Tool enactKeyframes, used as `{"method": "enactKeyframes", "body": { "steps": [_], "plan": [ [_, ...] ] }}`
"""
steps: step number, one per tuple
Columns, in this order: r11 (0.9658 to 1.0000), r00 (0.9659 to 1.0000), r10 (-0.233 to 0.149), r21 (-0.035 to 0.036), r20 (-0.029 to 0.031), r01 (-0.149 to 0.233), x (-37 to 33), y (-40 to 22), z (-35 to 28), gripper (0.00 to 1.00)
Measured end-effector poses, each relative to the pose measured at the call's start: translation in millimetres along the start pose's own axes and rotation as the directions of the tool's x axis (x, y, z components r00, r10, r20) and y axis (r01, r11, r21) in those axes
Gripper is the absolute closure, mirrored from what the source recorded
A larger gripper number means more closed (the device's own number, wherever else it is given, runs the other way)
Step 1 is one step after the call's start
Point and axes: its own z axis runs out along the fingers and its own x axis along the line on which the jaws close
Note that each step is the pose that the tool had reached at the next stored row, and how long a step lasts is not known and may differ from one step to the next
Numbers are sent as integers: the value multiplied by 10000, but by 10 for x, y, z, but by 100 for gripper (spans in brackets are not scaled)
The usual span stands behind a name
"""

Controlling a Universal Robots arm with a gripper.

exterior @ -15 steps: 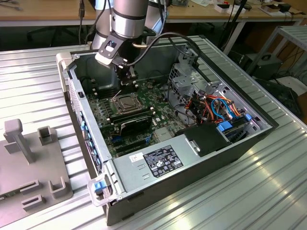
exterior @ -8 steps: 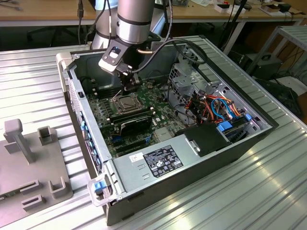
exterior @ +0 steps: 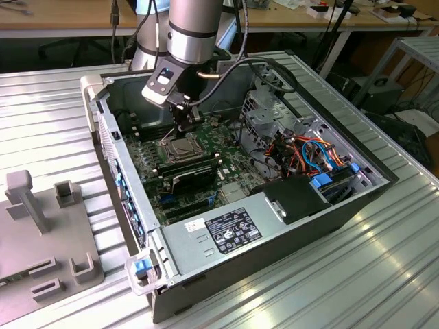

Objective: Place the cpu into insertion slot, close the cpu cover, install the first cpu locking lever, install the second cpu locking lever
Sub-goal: 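Install the first cpu locking lever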

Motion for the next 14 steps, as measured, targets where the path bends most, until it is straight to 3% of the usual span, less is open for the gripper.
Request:
{"method": "enactKeyframes", "body": {
  "steps": [6, 9, 10, 12, 14],
  "plan": [
    [9987, 9987, -519, -20, 9, 519, 0, 0, 0, 89],
    [9960, 9960, -894, -35, 17, 894, 0, 0, 0, 89],
    [9943, 9943, -1063, -41, 21, 1063, 0, 0, 0, 89],
    [9851, 9851, -1720, -65, 35, 1720, 0, 0, 0, 89],
    [9782, 9782, -2077, -78, 44, 2077, 0, 0, 0, 89]
  ]
}}
